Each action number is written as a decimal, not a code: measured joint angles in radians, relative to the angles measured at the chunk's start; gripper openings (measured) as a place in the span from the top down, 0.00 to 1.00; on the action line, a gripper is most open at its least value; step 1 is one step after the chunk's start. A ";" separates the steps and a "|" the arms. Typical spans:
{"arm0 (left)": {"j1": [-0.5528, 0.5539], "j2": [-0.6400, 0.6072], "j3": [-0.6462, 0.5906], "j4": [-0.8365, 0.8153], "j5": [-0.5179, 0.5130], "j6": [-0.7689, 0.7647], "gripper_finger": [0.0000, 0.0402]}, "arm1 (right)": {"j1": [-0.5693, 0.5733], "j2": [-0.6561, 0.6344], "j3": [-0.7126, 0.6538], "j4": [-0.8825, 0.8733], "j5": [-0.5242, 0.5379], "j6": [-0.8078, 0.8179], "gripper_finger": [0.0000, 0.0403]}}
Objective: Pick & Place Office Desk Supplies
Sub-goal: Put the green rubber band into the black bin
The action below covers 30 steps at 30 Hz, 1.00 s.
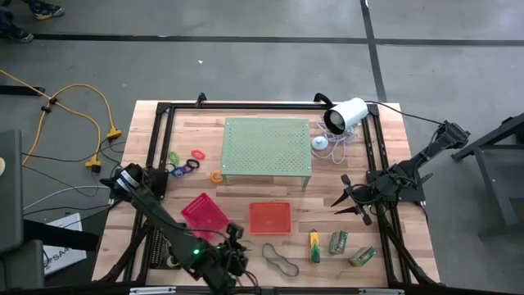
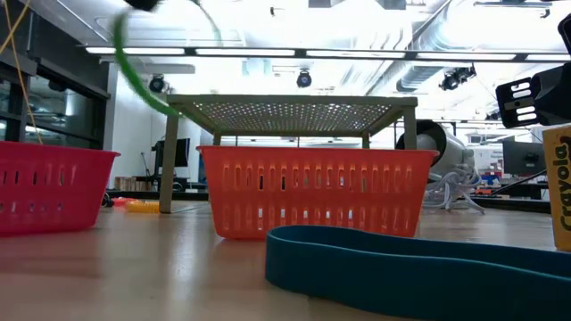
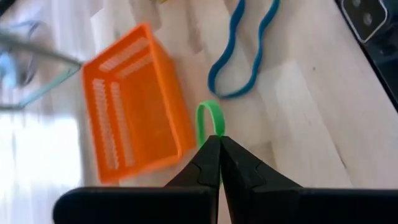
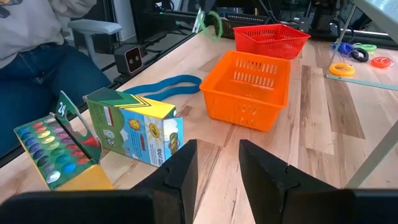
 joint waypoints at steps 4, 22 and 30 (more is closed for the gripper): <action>-0.043 -0.015 0.000 -0.110 -0.028 -0.165 1.00 | 0.000 0.000 0.000 0.000 0.000 0.000 0.74; -0.269 -0.021 0.000 -0.541 -0.020 -0.992 1.00 | 0.000 0.000 0.000 0.000 0.000 0.000 0.74; -0.353 -0.021 0.000 -0.685 0.084 -1.278 1.00 | 0.000 0.000 0.000 0.000 0.000 0.000 0.74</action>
